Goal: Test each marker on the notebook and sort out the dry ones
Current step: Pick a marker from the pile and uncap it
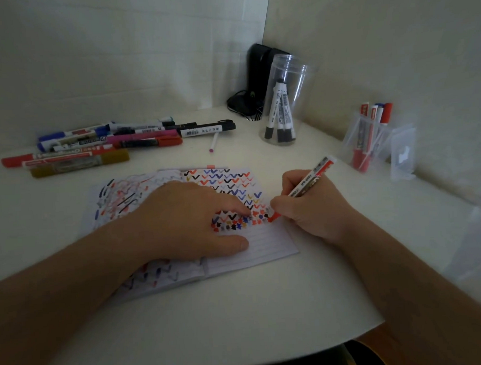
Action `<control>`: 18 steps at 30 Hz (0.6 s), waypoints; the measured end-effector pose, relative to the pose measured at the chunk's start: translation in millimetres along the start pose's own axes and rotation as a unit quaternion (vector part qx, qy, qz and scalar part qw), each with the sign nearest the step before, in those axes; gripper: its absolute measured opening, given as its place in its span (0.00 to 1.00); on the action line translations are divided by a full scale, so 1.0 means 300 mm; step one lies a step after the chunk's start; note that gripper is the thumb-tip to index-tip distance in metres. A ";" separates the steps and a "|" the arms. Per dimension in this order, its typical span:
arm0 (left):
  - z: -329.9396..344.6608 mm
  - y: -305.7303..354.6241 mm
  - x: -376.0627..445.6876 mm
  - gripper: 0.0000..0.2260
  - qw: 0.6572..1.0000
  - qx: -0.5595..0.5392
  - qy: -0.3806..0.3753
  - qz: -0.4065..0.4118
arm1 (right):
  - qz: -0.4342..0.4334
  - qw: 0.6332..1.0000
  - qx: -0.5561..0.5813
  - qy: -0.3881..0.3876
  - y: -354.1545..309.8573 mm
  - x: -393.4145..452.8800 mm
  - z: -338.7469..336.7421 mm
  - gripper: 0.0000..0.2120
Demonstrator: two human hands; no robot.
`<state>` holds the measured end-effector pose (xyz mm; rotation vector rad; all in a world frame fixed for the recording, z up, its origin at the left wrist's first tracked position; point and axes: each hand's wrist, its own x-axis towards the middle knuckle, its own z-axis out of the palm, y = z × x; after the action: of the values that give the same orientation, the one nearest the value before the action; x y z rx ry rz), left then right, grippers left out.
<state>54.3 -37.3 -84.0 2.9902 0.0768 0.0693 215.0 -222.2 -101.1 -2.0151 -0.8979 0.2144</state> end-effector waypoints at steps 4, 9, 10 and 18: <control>-0.005 0.007 -0.005 0.30 1.000 0.009 -0.003 -0.009 | 0.000 1.000 -0.010 -0.002 -0.004 -0.001 0.000 0.16; 0.001 -0.001 -0.008 0.16 0.994 -0.085 0.013 -0.062 | 0.058 0.970 0.234 -0.015 -0.026 0.026 -0.021 0.17; 0.001 -0.007 -0.007 0.11 0.991 -0.121 0.016 -0.061 | 0.059 0.954 0.291 -0.029 -0.037 0.034 -0.033 0.16; 0.002 -0.078 0.013 0.08 0.959 -0.247 0.097 -0.097 | 0.021 0.857 0.472 -0.208 -0.113 0.110 -0.003 0.12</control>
<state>57.3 -14.1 -87.9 2.4537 0.3241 0.3107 222.0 -189.5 -67.8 -1.0649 -0.7725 0.9473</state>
